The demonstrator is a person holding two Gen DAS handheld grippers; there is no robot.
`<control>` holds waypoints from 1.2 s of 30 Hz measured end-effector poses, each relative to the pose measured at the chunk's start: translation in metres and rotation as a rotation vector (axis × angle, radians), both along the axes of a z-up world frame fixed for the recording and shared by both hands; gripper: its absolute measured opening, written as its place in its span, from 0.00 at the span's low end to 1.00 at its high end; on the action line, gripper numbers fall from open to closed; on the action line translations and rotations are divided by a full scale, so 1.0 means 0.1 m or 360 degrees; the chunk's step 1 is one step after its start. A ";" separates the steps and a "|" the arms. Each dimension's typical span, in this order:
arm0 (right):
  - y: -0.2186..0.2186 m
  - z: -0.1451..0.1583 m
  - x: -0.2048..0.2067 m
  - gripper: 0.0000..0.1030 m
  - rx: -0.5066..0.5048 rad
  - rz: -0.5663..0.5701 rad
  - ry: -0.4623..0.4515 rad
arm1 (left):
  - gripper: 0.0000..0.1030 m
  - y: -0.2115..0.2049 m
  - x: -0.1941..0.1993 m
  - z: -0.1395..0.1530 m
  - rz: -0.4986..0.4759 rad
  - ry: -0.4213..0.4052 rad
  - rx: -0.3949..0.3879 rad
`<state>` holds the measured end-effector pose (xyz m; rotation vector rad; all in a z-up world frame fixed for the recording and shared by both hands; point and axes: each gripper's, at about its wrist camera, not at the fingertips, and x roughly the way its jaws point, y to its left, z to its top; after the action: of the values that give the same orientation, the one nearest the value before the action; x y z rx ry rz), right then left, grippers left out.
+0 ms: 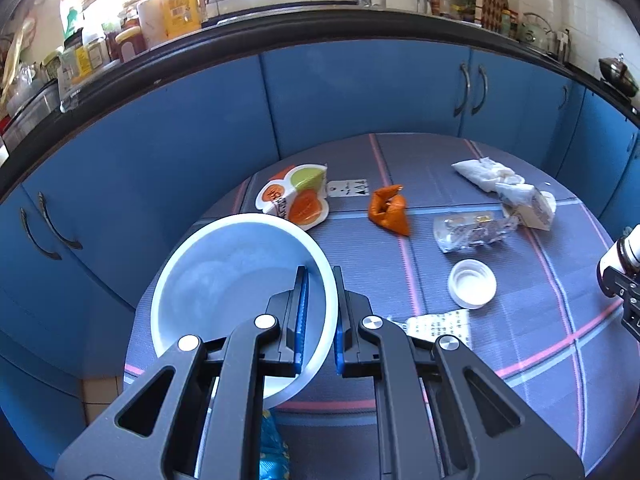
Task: Collect trash
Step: 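Grasp the blue paper cup with the left tool while the right tool grasps the brown bottle, then carry the cup and bottle over the black bin and open both tools to drop them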
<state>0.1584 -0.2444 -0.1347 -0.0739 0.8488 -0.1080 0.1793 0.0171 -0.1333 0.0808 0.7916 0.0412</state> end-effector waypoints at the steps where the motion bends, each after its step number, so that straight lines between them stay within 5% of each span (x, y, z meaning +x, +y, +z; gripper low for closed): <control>1: -0.01 0.02 -0.05 0.43 -0.0012 0.0011 -0.0012 | 0.11 -0.03 -0.02 0.02 -0.0009 -0.0006 0.0003; 17: -0.57 0.28 -0.74 0.43 -0.0216 0.0088 -0.0193 | 0.11 -1.02 -0.34 0.18 -0.0398 -0.0009 0.0021; 36: -1.68 0.22 -1.35 0.43 -0.0318 -0.0092 -0.0146 | 0.11 -2.86 -0.63 0.27 -0.0945 -0.0039 0.0098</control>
<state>0.0236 -0.4125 -0.1130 -0.2305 0.7465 -0.2485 0.1167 -0.2685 -0.1062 0.3696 0.7167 -0.4945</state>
